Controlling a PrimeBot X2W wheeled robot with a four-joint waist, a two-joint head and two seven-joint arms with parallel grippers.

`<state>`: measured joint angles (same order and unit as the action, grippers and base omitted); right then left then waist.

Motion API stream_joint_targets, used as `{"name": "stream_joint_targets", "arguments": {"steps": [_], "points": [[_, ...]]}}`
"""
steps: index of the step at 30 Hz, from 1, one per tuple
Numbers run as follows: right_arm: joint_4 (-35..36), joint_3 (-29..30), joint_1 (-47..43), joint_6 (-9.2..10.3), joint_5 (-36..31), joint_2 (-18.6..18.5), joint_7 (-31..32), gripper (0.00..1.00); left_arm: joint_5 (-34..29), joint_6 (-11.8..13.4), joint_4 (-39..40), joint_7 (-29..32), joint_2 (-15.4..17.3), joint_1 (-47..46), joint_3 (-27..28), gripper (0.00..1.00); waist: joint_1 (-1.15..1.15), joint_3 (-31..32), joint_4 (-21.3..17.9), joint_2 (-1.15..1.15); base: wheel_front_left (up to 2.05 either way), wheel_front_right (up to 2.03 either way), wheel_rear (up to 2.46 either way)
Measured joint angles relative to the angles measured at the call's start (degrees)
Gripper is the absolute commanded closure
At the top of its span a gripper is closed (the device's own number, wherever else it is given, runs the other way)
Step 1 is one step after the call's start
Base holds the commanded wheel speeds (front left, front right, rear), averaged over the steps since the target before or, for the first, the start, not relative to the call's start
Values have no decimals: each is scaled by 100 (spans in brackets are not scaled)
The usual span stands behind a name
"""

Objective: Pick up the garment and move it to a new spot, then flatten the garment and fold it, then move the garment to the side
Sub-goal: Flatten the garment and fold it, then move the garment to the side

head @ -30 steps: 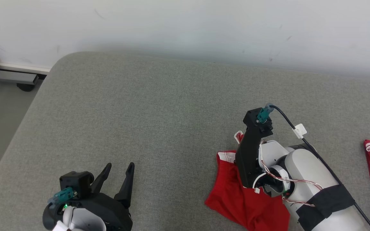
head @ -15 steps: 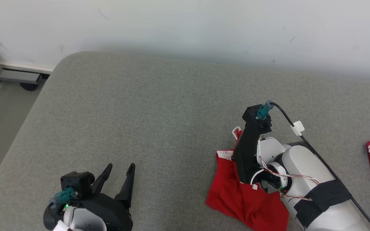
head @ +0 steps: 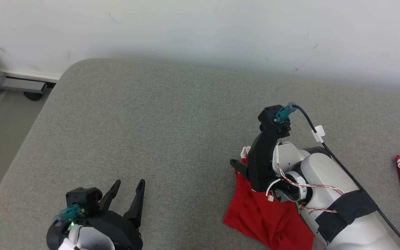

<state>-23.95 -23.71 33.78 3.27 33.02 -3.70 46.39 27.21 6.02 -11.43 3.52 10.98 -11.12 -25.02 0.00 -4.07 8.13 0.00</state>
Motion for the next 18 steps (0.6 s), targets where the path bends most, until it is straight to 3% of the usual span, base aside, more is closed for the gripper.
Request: {"name": "stream_joint_targets", "arguments": {"steps": [5,11,18], "points": [[147,10,18,-74,-214,-208,-55,0,4,0,-51,-4,2,12,8,0,0,90,-34,0,0,0,0],[390,248,-476,87,-611,-1181,-62,0,4,1,-42,-55,66,107,78,0,0,192,-128,0,0,0,0],[864,392,-1382,207,-616,-1386,-58,0,4,9,20,-62,97,293,105,0,0,304,-311,0,0,0,0]]}}
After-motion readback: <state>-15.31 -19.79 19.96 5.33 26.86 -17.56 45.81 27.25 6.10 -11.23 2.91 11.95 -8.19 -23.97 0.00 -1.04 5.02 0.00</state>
